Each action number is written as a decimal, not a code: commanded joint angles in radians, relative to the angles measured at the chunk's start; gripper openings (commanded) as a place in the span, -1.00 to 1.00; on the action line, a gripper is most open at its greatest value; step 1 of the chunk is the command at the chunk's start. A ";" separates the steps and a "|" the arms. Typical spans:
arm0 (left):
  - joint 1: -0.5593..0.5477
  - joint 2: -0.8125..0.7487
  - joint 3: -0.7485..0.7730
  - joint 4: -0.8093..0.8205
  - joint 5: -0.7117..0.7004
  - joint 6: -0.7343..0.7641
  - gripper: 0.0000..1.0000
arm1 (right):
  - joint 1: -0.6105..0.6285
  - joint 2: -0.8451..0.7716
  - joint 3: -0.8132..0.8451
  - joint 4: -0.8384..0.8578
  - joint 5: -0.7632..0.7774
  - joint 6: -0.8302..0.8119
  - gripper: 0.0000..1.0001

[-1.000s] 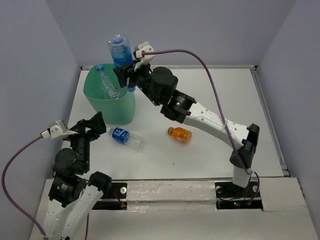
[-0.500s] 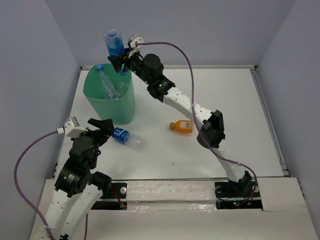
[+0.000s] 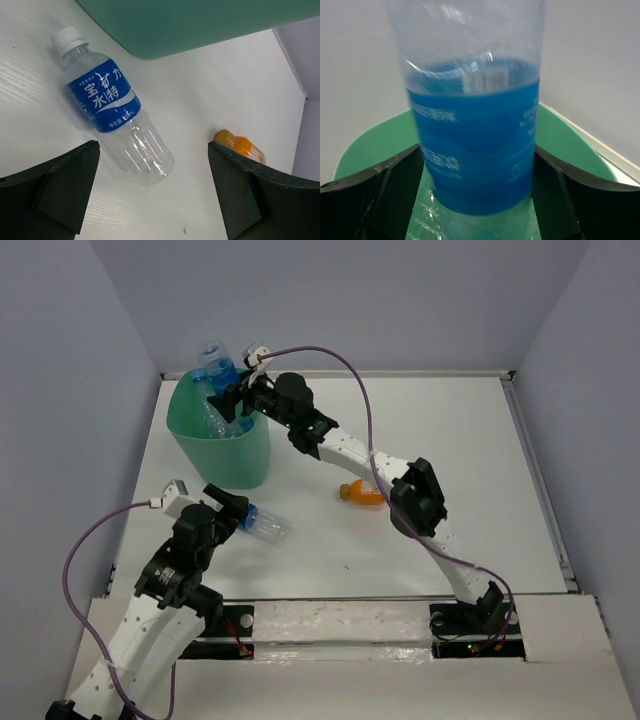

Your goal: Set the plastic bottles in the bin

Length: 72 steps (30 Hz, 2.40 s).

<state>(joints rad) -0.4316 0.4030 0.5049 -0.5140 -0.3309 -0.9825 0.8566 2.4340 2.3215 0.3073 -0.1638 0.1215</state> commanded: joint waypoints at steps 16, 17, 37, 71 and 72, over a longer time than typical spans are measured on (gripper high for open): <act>-0.002 0.342 -0.072 0.232 -0.115 -0.099 0.98 | 0.005 -0.608 -0.585 -0.042 -0.063 -0.083 0.91; -0.004 0.373 -0.068 0.239 -0.118 -0.096 0.98 | -0.005 -0.642 -0.618 -0.069 -0.071 -0.094 0.91; -0.002 0.707 -0.069 0.394 -0.235 -0.078 0.62 | -0.289 -0.879 -1.253 -0.516 -0.253 -0.033 0.98; -0.156 0.290 0.289 0.362 -0.097 0.404 0.01 | -0.174 -0.794 -1.292 -0.597 -0.051 0.049 0.14; -0.157 0.296 0.317 0.362 -0.102 0.418 0.01 | -0.174 -0.806 -1.292 -0.587 -0.049 0.056 0.13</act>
<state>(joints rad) -0.5858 0.7219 0.6861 -0.1761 -0.3763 -0.6842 0.6758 1.7050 1.0214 -0.3367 -0.2352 0.1505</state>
